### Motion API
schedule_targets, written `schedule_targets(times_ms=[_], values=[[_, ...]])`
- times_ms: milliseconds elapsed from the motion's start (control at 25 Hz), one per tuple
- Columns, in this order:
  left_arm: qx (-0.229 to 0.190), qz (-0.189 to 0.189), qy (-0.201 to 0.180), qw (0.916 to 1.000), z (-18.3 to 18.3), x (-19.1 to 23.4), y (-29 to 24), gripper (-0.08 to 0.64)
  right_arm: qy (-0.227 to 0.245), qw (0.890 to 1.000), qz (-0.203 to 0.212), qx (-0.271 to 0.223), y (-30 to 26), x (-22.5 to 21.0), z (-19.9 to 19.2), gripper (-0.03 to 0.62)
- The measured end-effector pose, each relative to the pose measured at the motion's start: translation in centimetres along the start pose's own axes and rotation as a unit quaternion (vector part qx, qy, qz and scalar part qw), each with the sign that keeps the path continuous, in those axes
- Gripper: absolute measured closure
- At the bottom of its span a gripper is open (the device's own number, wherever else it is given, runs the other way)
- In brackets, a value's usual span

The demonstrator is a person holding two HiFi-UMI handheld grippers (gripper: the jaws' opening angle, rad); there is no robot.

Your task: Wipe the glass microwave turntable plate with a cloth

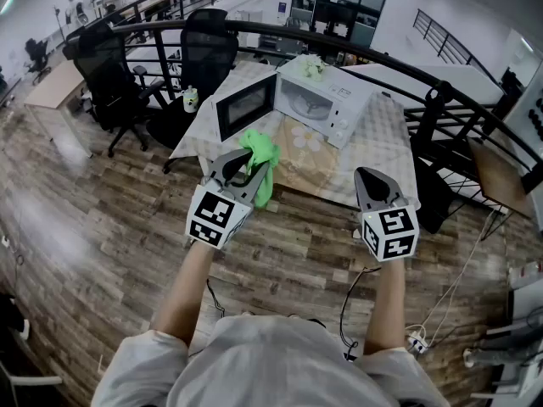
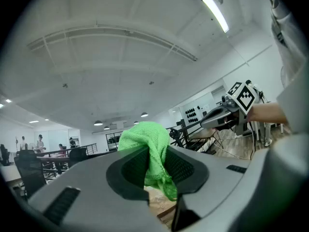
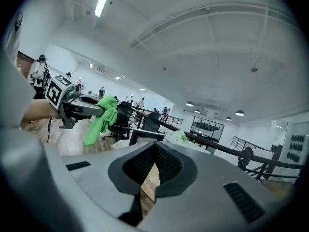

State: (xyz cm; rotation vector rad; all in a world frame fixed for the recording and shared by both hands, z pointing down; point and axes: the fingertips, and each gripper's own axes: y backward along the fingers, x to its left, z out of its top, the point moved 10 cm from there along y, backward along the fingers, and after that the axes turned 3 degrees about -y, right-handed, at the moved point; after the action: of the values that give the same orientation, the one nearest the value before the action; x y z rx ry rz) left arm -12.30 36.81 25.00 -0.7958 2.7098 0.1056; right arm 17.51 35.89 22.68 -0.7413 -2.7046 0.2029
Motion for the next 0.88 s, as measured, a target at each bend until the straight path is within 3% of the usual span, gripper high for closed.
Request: schedule_targets(times_ms=[480,880], values=[[0.009,-0.015,0.008,0.9998,-3.3,3.7,1.2,0.452,-0.016,0.999,-0.037,0.0,-2.7,3.7,0.2,0.578],[0.017,-0.019,0.011,0.9996,-5.9,6.4,-4.9,0.451,-0.053,0.998,-0.038,-0.011,-8.5,-0.9,-1.2,0.579]])
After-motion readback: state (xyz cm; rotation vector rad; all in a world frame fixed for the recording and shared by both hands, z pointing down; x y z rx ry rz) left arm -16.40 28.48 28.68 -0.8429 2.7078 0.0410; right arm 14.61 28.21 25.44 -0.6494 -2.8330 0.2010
